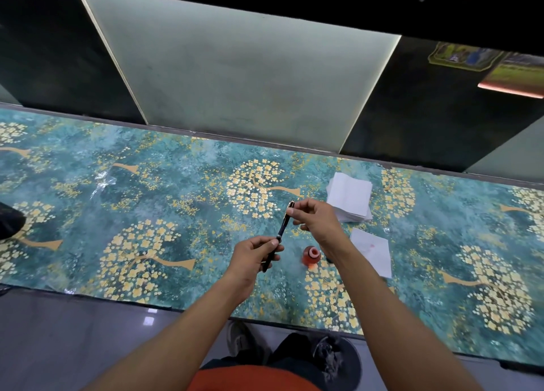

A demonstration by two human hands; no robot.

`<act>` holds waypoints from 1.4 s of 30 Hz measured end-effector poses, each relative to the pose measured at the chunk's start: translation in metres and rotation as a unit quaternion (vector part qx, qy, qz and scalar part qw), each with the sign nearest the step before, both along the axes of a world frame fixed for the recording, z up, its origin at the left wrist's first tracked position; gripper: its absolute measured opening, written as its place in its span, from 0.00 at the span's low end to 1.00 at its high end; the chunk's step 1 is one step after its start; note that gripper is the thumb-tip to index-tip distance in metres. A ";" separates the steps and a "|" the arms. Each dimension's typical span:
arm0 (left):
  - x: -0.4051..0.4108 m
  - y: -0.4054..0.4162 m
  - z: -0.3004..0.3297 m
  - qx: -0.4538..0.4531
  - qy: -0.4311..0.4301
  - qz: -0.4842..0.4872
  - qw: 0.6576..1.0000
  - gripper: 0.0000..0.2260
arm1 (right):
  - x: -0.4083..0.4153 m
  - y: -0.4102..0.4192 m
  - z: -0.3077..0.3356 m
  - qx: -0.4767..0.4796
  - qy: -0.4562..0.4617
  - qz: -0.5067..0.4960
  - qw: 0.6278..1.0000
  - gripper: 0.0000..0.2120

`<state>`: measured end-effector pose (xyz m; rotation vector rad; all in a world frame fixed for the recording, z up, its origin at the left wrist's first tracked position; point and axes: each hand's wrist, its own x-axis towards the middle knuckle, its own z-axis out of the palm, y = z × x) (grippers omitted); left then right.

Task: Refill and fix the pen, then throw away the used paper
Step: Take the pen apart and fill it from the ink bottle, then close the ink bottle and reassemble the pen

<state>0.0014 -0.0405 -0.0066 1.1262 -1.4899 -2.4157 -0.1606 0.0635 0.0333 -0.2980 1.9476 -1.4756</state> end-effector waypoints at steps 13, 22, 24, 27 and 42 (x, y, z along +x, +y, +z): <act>-0.014 0.006 0.001 0.008 0.008 -0.011 1.000 0.03 | 0.013 0.010 -0.013 -0.001 -0.013 0.002 1.000 0.05; -0.023 0.008 0.001 -0.016 -0.020 -0.020 0.999 0.03 | 0.003 0.022 -0.011 0.010 0.008 0.024 1.000 0.05; -0.027 0.009 0.000 -0.014 -0.025 -0.018 0.999 0.02 | -0.001 0.026 -0.010 0.015 0.023 0.032 0.999 0.04; -0.032 0.011 -0.004 -0.028 -0.041 -0.021 0.999 0.02 | -0.006 0.035 -0.009 0.033 0.054 0.024 0.998 0.04; -0.067 0.014 -0.051 -0.319 -0.299 -0.181 0.881 0.09 | -0.011 0.118 -0.044 0.217 0.090 -0.039 0.971 0.05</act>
